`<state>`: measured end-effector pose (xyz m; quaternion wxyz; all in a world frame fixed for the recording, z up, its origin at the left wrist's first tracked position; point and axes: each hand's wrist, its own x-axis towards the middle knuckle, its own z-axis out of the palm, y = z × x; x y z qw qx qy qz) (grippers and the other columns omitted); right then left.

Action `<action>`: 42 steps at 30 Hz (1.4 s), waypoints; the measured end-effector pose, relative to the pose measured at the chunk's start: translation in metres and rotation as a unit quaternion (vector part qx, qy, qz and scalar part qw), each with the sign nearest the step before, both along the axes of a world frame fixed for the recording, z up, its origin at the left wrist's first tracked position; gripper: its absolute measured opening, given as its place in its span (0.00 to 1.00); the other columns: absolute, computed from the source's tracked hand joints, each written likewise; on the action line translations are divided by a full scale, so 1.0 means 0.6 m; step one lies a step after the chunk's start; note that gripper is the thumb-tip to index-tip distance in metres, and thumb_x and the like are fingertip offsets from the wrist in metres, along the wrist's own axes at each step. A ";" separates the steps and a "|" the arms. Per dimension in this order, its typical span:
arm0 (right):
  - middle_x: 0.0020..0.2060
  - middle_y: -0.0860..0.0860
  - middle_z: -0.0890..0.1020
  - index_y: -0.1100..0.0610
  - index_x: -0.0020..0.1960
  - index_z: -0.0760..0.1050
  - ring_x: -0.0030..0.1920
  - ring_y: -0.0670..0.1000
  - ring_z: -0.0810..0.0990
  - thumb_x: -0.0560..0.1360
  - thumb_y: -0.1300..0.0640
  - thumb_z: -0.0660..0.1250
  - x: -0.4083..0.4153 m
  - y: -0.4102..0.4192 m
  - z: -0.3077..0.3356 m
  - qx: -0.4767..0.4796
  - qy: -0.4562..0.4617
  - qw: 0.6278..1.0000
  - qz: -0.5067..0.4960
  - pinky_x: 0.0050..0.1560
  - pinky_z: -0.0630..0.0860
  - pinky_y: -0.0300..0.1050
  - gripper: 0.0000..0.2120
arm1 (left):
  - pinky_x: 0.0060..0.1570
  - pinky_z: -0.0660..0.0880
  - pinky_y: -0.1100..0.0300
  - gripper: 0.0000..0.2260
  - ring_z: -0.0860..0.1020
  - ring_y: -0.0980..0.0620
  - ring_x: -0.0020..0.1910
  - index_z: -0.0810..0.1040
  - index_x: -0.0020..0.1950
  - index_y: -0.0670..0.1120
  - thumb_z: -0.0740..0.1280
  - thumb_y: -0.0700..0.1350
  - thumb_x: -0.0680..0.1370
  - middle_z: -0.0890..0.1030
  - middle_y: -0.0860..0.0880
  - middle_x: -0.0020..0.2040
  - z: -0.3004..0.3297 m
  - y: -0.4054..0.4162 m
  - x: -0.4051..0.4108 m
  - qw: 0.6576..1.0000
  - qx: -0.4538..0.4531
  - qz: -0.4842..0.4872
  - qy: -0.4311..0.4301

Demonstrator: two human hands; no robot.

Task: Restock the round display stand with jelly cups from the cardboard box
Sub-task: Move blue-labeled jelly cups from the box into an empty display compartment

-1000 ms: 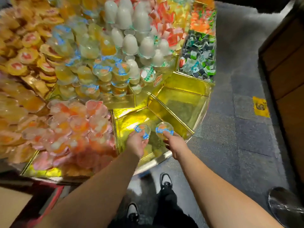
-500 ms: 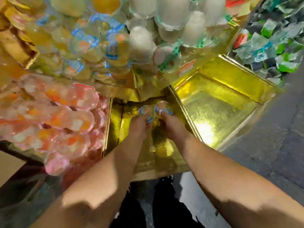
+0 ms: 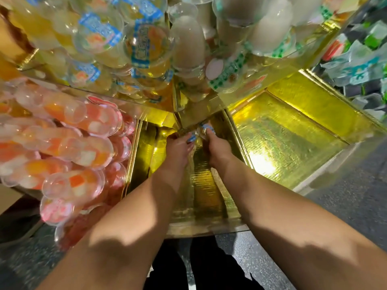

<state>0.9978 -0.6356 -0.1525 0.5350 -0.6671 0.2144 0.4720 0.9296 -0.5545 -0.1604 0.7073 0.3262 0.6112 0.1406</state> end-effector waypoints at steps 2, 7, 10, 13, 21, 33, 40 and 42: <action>0.45 0.57 0.85 0.57 0.45 0.79 0.48 0.59 0.84 0.74 0.40 0.69 0.000 0.000 -0.010 -0.006 -0.012 1.000 0.011 0.56 0.80 0.59 0.19 | 0.35 0.79 0.59 0.19 0.82 0.43 0.42 0.74 0.64 0.35 0.72 0.36 0.75 0.81 0.35 0.57 -0.008 0.000 -0.004 1.000 0.002 0.000 -0.016; 0.44 0.56 0.85 0.59 0.49 0.80 0.46 0.56 0.83 0.73 0.38 0.70 -0.004 -0.017 0.007 0.002 -0.017 0.999 0.039 0.54 0.80 0.52 0.24 | 0.42 0.78 0.58 0.18 0.82 0.46 0.45 0.76 0.60 0.42 0.74 0.47 0.74 0.83 0.44 0.51 0.003 -0.003 -0.025 0.998 0.008 -0.057 -0.001; 0.40 0.56 0.81 0.62 0.50 0.79 0.38 0.53 0.79 0.73 0.40 0.71 -0.009 -0.043 0.058 -0.003 -0.019 0.997 0.080 0.40 0.75 0.46 0.24 | 0.37 0.73 0.60 0.07 0.74 0.52 0.33 0.76 0.43 0.48 0.69 0.49 0.78 0.76 0.49 0.37 0.045 -0.009 -0.054 0.989 0.009 -0.127 0.070; 0.35 0.54 0.78 0.59 0.42 0.75 0.33 0.51 0.75 0.78 0.46 0.68 -0.029 -0.071 0.117 -0.056 -0.089 0.984 0.145 0.38 0.70 0.44 0.16 | 0.40 0.72 0.57 0.07 0.75 0.49 0.35 0.76 0.39 0.47 0.68 0.46 0.77 0.79 0.45 0.39 0.109 -0.036 -0.101 0.988 -0.010 -0.133 0.079; 0.46 0.54 0.85 0.53 0.43 0.78 0.49 0.56 0.84 0.78 0.52 0.65 -0.198 -0.053 0.346 -0.012 -0.306 0.897 0.319 0.55 0.78 0.54 0.08 | 0.35 0.72 0.65 0.04 0.78 0.51 0.38 0.76 0.45 0.48 0.67 0.40 0.78 0.77 0.50 0.39 0.373 -0.052 -0.328 0.957 0.150 -0.236 -0.082; 0.41 0.49 0.77 0.50 0.42 0.73 0.44 0.50 0.74 0.80 0.49 0.62 -0.723 0.186 0.514 0.089 -0.466 0.646 0.598 0.37 0.63 0.44 0.10 | 0.35 0.67 0.62 0.05 0.73 0.53 0.36 0.77 0.54 0.44 0.65 0.37 0.80 0.76 0.49 0.37 0.496 0.184 -0.976 0.931 0.337 -0.068 0.123; 0.53 0.57 0.83 0.57 0.54 0.77 0.57 0.59 0.79 0.80 0.48 0.60 -0.938 0.350 0.485 0.077 -0.482 0.538 0.687 0.52 0.74 0.48 0.14 | 0.34 0.66 0.77 0.05 0.74 0.52 0.43 0.77 0.55 0.43 0.65 0.41 0.81 0.77 0.48 0.47 0.488 0.260 -1.225 0.903 0.344 -0.047 0.254; 0.53 0.58 0.83 0.57 0.53 0.78 0.57 0.60 0.79 0.80 0.49 0.59 -0.975 0.398 0.462 0.076 -0.474 0.527 0.702 0.54 0.75 0.49 0.14 | 0.46 0.74 0.66 0.03 0.75 0.51 0.47 0.77 0.48 0.50 0.64 0.46 0.80 0.77 0.52 0.46 0.473 0.289 -1.264 0.908 0.313 -0.048 0.272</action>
